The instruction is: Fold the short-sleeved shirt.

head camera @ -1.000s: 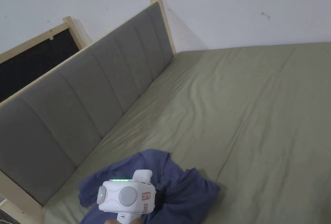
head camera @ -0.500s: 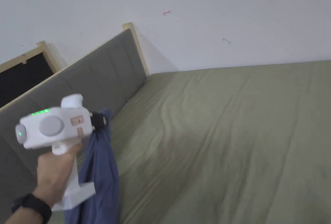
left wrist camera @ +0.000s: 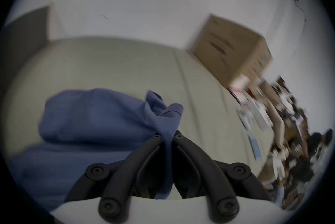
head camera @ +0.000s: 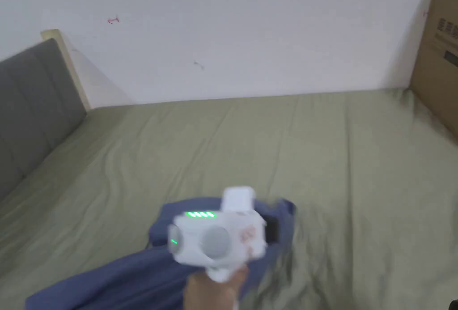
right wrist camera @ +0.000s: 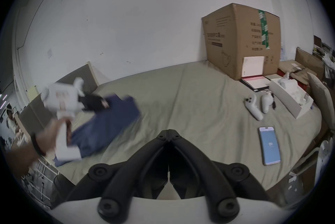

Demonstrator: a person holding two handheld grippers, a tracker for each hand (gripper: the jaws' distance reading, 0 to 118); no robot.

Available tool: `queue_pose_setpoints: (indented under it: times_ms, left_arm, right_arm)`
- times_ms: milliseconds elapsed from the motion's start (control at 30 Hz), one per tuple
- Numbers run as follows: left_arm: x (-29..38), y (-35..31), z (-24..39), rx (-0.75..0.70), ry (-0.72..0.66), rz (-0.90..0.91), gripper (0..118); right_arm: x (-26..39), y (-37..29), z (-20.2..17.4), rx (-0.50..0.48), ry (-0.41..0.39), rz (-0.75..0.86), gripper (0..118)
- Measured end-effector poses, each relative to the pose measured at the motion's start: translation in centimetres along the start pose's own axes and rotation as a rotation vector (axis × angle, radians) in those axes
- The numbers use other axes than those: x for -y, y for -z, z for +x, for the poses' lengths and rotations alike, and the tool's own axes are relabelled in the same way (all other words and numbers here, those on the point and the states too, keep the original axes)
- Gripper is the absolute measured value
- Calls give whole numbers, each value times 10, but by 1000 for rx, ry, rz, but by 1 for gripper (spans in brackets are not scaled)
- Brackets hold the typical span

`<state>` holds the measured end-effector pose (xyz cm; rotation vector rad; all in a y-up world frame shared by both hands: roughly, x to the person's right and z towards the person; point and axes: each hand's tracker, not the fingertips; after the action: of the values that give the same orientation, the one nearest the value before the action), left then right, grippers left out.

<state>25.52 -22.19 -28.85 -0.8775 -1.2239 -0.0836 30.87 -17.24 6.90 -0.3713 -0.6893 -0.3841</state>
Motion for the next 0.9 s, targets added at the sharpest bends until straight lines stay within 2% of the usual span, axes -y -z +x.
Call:
queue_pose_setpoints:
  times_ms: [67,167,267,367,400,467,500,533,633,800,867,900]
  left_arm:
    - [43,37,49,95,29,-90,3]
    - [101,65,114,181,57,-203,3]
    - [143,67,158,214,130,-246,3]
    - [156,59,169,191,196,-238,6]
    - [154,53,165,192,198,-234,11]
    - [142,33,146,263,146,-212,53]
    - [131,23,136,250,144,-186,69]
    - [121,6,125,220,153,-136,74]
    - [88,-54,82,143,178,28,74]
    - [52,-175,27,-86,218,289,72]
    - [53,-219,18,-179,226,395,62]
    - [57,-234,15,-221,225,436,52]
  right_arm:
    - [2,-7,11,35,22,3,0]
    - [6,-16,22,85,14,-10,0]
    - [11,-23,27,111,2,-19,0]
    - [15,-24,30,111,5,-35,0]
    - [17,-24,31,111,4,-38,0]
    - [18,-25,30,96,7,-36,0]
    - [17,-24,30,88,12,-36,0]
    - [16,-23,29,78,13,-38,0]
    - [10,-22,21,55,-25,-30,0]
    - [-1,-20,7,13,-76,16,0]
    - [-5,-18,0,8,-88,29,0]
    - [-7,-17,-3,1,-89,33,0]
